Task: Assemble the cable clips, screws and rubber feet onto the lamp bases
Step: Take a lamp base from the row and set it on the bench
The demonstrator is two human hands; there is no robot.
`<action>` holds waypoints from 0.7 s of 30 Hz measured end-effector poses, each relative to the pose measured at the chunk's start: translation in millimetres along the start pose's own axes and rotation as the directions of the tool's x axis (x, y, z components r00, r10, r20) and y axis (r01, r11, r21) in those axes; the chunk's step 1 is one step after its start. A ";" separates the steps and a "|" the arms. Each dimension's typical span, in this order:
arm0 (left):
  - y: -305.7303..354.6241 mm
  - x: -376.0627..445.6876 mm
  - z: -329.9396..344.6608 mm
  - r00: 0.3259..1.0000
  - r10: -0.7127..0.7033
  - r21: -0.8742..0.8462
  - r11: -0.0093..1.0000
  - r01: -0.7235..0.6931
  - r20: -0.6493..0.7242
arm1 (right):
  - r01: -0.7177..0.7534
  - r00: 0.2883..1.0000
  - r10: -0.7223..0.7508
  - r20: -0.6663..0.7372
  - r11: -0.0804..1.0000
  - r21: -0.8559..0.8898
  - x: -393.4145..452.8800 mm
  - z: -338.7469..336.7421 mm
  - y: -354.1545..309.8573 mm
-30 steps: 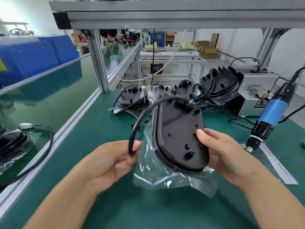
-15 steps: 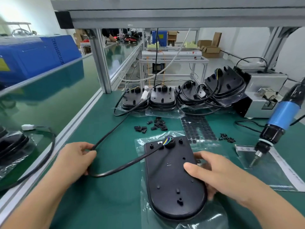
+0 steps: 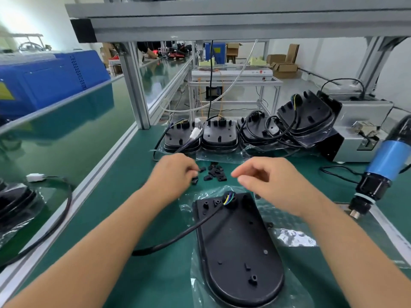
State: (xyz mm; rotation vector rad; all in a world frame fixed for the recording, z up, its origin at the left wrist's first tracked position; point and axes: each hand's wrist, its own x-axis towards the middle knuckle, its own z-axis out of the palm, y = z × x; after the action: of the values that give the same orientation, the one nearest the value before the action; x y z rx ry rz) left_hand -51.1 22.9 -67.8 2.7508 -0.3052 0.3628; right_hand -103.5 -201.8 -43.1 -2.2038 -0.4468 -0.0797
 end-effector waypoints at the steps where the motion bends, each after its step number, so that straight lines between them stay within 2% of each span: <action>1: 5.6 13.6 11.4 0.997 0.039 0.013 0.999 -0.040 0.068 | 0.039 0.999 -0.039 0.016 0.999 0.019 1.3 5.1 0.5; 4: 9.0 42.3 36.1 0.978 0.057 0.105 0.991 -0.079 0.203 | 0.087 0.995 -0.088 0.041 0.996 0.025 -2.6 19.2 8.0; 12: 15.8 52.5 42.4 0.968 0.068 0.149 0.983 -0.106 0.240 | 0.128 0.977 -0.128 0.171 0.992 0.012 -4.3 16.4 25.4; 16: 19.0 37.4 24.4 0.996 0.023 0.008 1.000 -0.024 0.090 | 0.141 0.972 -0.141 0.186 0.990 0.011 -4.5 21.5 27.3; 19: 15.5 17.5 4.6 0.991 -0.014 -0.184 0.982 0.039 0.137 | 0.155 0.973 -0.148 0.177 0.988 -0.028 -6.3 23.7 26.0; 21: 10.1 4.6 -1.4 0.983 0.018 -0.148 0.989 0.010 0.185 | 0.199 0.970 -0.183 0.159 0.975 -0.095 -8.1 27.1 22.6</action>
State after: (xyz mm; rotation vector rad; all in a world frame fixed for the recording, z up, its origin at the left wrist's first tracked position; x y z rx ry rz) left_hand -49.6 13.5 -62.2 2.6410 -0.3692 0.0797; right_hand -105.9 -195.9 -78.7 -2.2781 -0.7546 -0.0439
